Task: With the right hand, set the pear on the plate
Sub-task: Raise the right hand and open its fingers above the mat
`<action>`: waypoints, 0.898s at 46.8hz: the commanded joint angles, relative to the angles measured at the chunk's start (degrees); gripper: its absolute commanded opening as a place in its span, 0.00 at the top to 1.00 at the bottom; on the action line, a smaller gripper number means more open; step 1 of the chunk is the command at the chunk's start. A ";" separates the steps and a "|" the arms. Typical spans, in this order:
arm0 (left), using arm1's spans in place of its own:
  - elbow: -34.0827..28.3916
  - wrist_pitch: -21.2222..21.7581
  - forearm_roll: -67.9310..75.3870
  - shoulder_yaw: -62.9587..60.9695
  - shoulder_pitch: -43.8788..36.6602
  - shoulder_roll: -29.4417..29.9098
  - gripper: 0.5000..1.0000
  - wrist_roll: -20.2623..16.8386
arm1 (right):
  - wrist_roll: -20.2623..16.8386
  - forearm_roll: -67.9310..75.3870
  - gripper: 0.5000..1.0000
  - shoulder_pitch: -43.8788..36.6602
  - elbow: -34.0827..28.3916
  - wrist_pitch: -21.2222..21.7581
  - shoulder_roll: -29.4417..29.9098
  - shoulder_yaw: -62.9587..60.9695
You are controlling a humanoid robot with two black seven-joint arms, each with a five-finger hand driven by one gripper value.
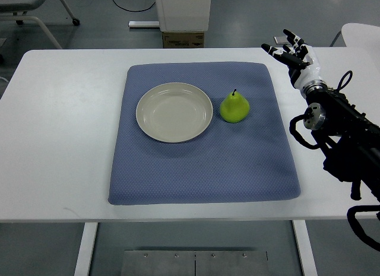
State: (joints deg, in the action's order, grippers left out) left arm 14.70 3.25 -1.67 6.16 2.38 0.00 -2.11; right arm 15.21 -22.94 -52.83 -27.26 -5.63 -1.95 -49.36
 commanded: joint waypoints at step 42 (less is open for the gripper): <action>-0.02 0.17 -0.26 0.08 0.00 0.00 0.00 -0.35 | 0.00 0.09 0.00 -0.78 -0.25 0.09 0.46 -0.03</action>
State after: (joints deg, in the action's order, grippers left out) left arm 14.67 3.44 -1.89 6.22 2.37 0.00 -2.45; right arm 15.21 -22.85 -53.50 -27.48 -5.53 -1.49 -49.36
